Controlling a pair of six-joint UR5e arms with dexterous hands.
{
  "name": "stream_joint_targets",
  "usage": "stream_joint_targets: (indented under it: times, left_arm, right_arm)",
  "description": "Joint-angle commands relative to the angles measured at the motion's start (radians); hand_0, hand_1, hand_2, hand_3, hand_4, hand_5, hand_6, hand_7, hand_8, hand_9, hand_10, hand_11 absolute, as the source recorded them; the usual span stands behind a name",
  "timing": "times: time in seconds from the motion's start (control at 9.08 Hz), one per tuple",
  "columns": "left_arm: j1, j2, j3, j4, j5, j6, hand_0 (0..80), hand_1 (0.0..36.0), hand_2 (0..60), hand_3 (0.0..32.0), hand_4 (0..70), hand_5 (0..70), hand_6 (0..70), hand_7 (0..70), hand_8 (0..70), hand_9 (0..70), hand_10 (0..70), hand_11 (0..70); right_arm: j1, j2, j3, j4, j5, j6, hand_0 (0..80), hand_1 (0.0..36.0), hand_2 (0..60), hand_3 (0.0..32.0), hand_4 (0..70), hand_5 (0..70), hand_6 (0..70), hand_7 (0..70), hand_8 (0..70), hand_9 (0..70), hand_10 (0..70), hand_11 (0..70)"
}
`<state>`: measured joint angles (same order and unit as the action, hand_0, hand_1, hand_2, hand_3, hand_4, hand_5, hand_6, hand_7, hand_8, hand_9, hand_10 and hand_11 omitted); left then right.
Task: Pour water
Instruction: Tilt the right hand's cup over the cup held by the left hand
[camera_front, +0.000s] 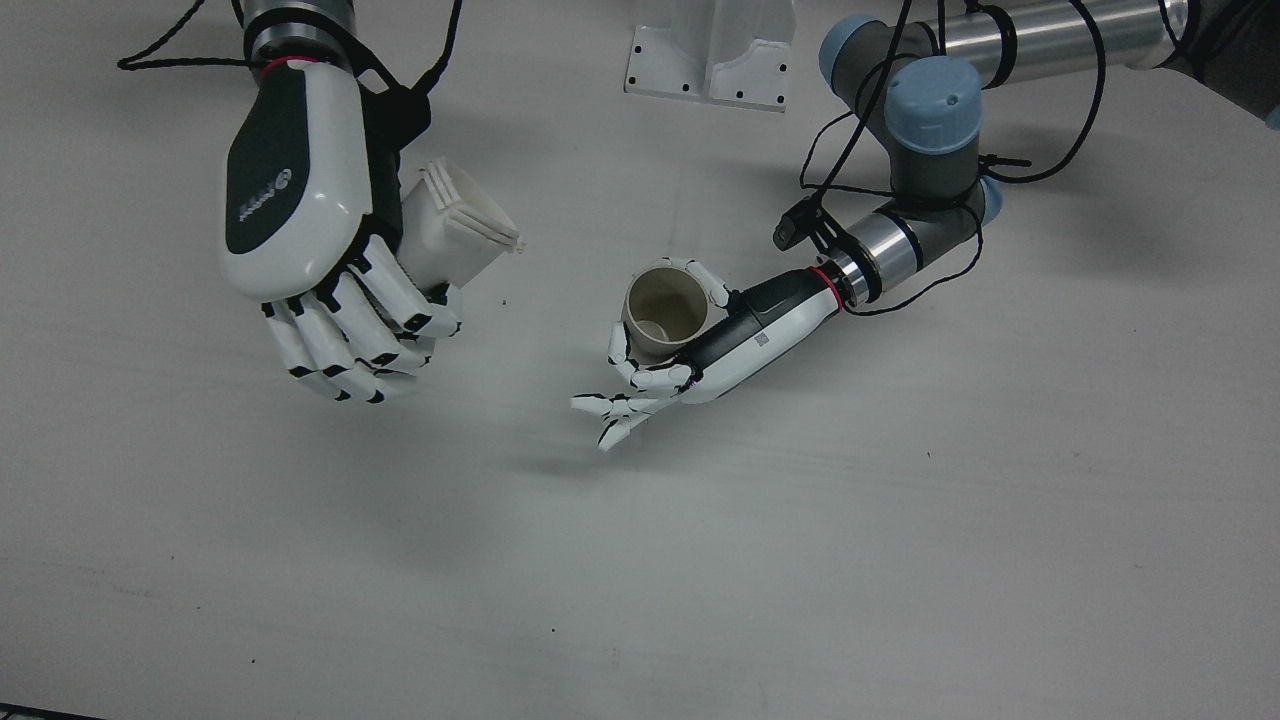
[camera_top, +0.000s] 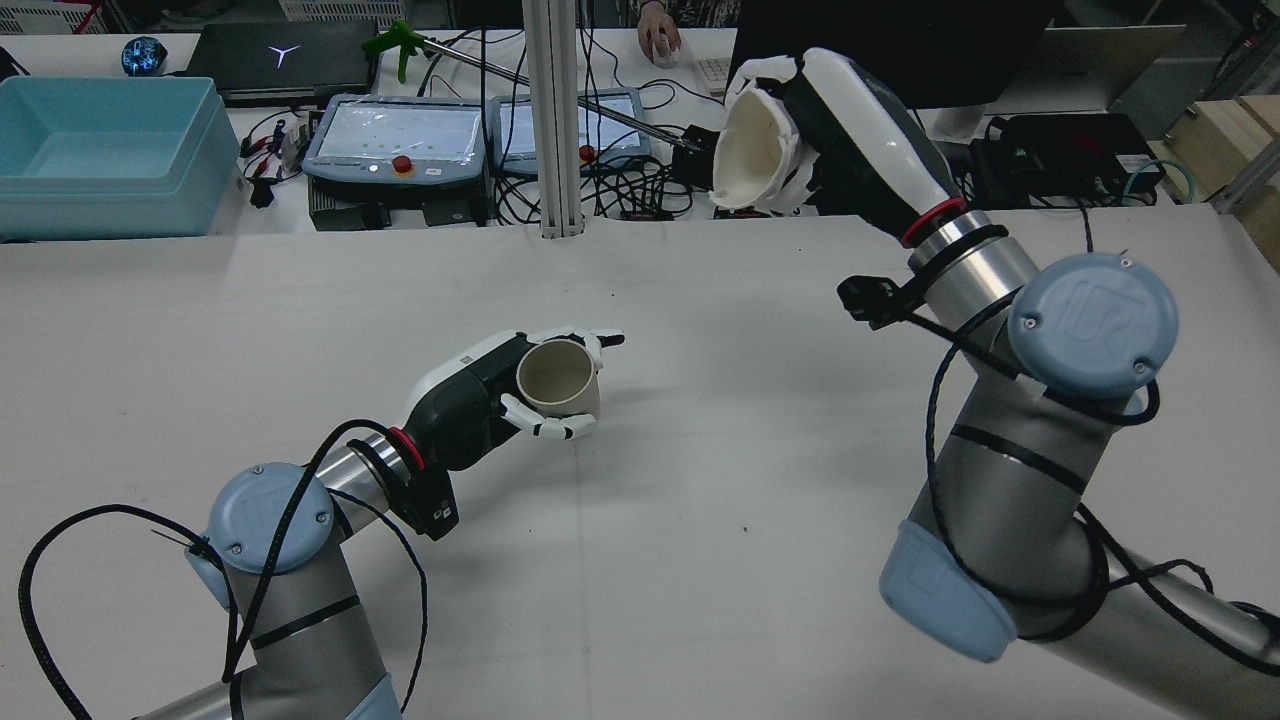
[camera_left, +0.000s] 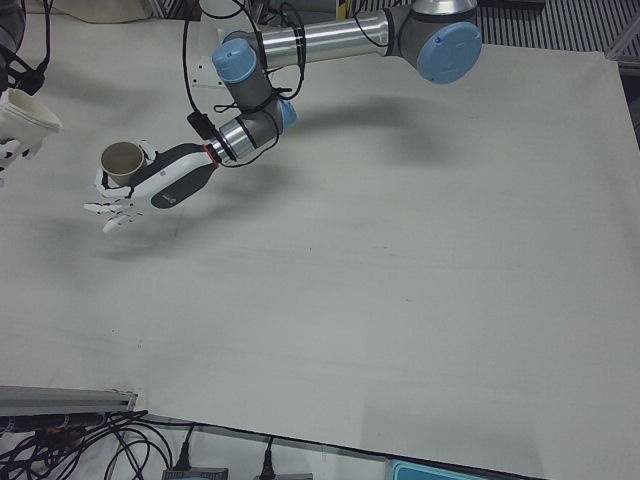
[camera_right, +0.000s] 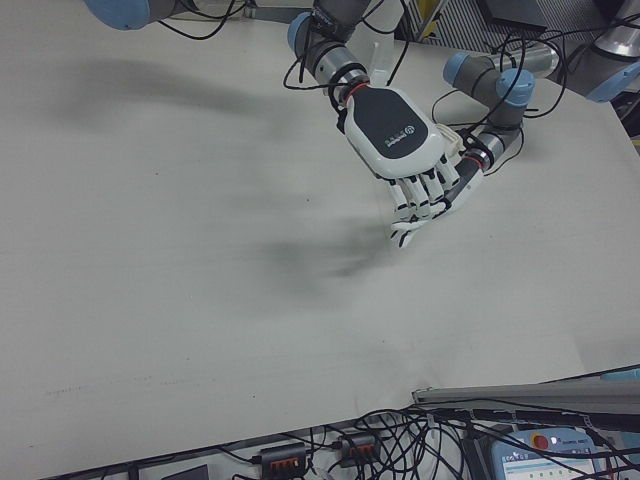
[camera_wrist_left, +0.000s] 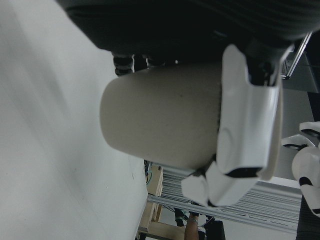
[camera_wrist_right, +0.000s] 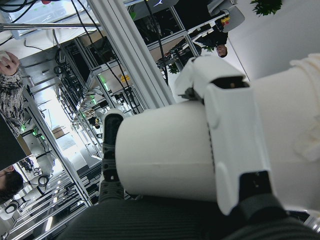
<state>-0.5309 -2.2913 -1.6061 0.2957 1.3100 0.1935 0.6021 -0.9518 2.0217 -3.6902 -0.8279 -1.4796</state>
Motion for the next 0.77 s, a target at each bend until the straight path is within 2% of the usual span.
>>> stream_joint_targets:
  times: [0.0,0.11,0.22,0.33,0.55,0.66]
  left_arm:
    - [0.006,-0.073,0.006,0.042,0.0,0.004,66.2,36.0,60.0,0.0,35.9,70.0,11.2,21.1,1.2,2.8,3.7,8.6]
    - [0.011,-0.073,0.008,0.042,0.0,0.003,66.8,36.0,60.0,0.0,36.0,70.0,11.4,21.4,1.2,2.8,4.0,9.0]
    - [0.009,-0.062,0.005,0.039,0.0,-0.003,66.1,36.0,60.0,0.0,36.2,70.0,11.5,21.4,1.3,2.8,4.1,9.1]
    - [-0.003,-0.047,-0.008,0.02,0.003,-0.005,65.3,36.0,60.0,0.0,36.1,70.0,11.3,21.1,1.2,2.8,4.0,9.0]
    - [-0.006,0.068,-0.011,-0.039,0.031,-0.058,62.5,36.0,60.0,0.0,36.1,70.0,10.5,20.1,1.1,2.6,4.0,8.7]
    - [-0.023,0.114,-0.014,-0.081,0.035,-0.06,61.6,36.0,60.0,0.0,35.3,70.0,10.1,19.8,1.0,2.5,4.2,8.9]
  right_arm:
    - [-0.097,0.008,0.006,0.064,0.111,-0.162,80.0,36.0,60.0,0.0,25.3,70.0,40.8,54.1,30.4,41.1,28.5,45.6]
    - [-0.091,0.034,0.011,0.062,0.118,-0.162,80.0,36.0,60.0,0.0,25.0,70.0,40.3,53.2,30.0,40.8,28.4,45.4]
    - [-0.049,0.013,0.082,0.065,0.128,-0.154,80.0,36.0,60.0,0.0,25.3,70.0,40.2,53.3,30.0,40.8,28.5,45.5]
    - [0.014,-0.064,0.197,0.07,0.145,-0.109,80.0,36.0,60.0,0.0,24.4,70.0,39.8,52.5,29.9,40.7,28.8,45.9]
    - [0.118,-0.254,0.241,0.064,0.116,0.281,80.0,36.0,60.0,0.0,23.5,70.0,40.0,51.2,30.1,40.9,31.6,49.0]
    - [0.171,-0.365,0.235,0.061,0.061,0.506,80.0,36.0,60.0,0.0,24.5,70.0,42.3,53.9,31.0,42.1,34.2,52.3]
